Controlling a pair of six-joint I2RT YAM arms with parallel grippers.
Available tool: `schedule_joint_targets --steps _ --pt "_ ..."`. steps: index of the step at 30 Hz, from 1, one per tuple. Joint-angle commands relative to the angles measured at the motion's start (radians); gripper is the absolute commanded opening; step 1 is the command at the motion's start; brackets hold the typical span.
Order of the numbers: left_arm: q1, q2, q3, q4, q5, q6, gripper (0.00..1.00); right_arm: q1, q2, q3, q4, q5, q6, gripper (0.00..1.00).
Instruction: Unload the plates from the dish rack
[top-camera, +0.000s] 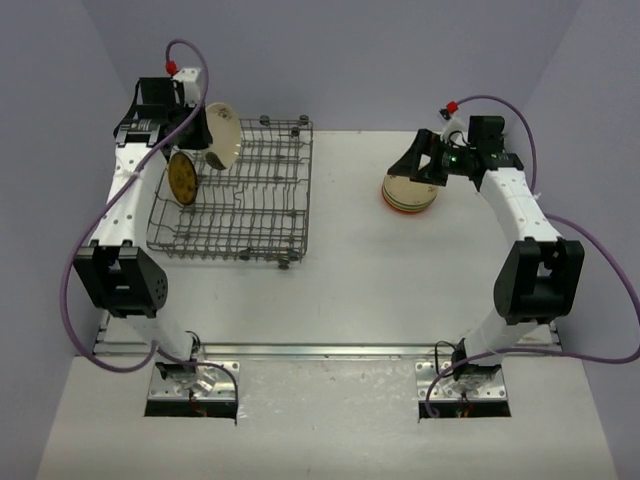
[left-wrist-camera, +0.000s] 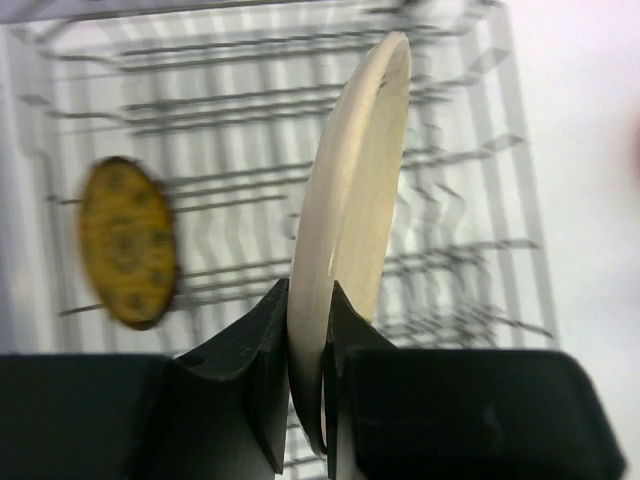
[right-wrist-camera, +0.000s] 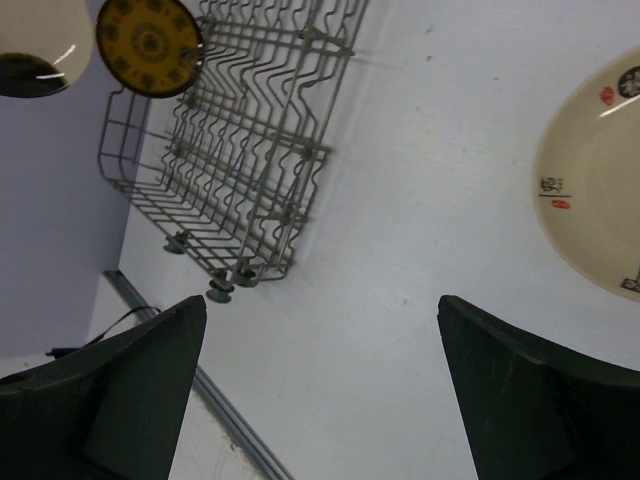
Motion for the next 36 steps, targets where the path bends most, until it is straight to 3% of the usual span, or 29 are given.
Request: schedule_joint_targets --steps 1,3,9,16,19,23,25,27,30,32,36 --pt "-0.030 -0.104 -0.135 0.092 0.557 -0.088 0.00 0.076 -0.103 -0.026 0.207 -0.157 0.015 0.96" --pt "-0.060 -0.114 -0.167 0.126 0.678 -0.147 0.00 0.105 -0.107 -0.016 0.204 -0.160 -0.004 0.95" --pt "-0.212 -0.119 -0.232 0.163 0.778 -0.172 0.00 0.227 -0.083 0.026 0.157 -0.125 -0.062 0.90" --pt "-0.242 -0.082 -0.264 0.167 0.876 -0.190 0.00 0.320 -0.031 0.070 0.128 -0.074 -0.089 0.87" --pt "-0.251 -0.074 -0.273 0.167 0.884 -0.187 0.00 0.336 -0.011 0.084 0.134 -0.062 -0.085 0.69" --pt "-0.255 -0.070 -0.273 0.163 0.854 -0.185 0.03 0.341 -0.005 0.090 0.134 -0.054 -0.085 0.19" --pt "-0.254 -0.069 -0.267 0.157 0.816 -0.182 0.26 0.341 -0.007 0.084 0.120 -0.018 -0.092 0.00" --pt "-0.253 -0.068 -0.250 0.134 0.721 -0.175 0.57 0.329 -0.013 0.070 0.117 -0.003 -0.098 0.00" --pt "-0.243 -0.063 -0.197 0.091 0.429 -0.159 0.94 0.254 -0.013 0.046 0.117 0.005 -0.062 0.00" --pt "-0.220 -0.060 -0.172 0.091 0.143 -0.167 0.97 0.166 0.002 0.036 0.112 0.024 -0.035 0.00" --pt "-0.137 -0.047 -0.145 0.086 -0.094 -0.177 0.98 0.039 0.078 0.101 0.019 0.172 -0.074 0.00"
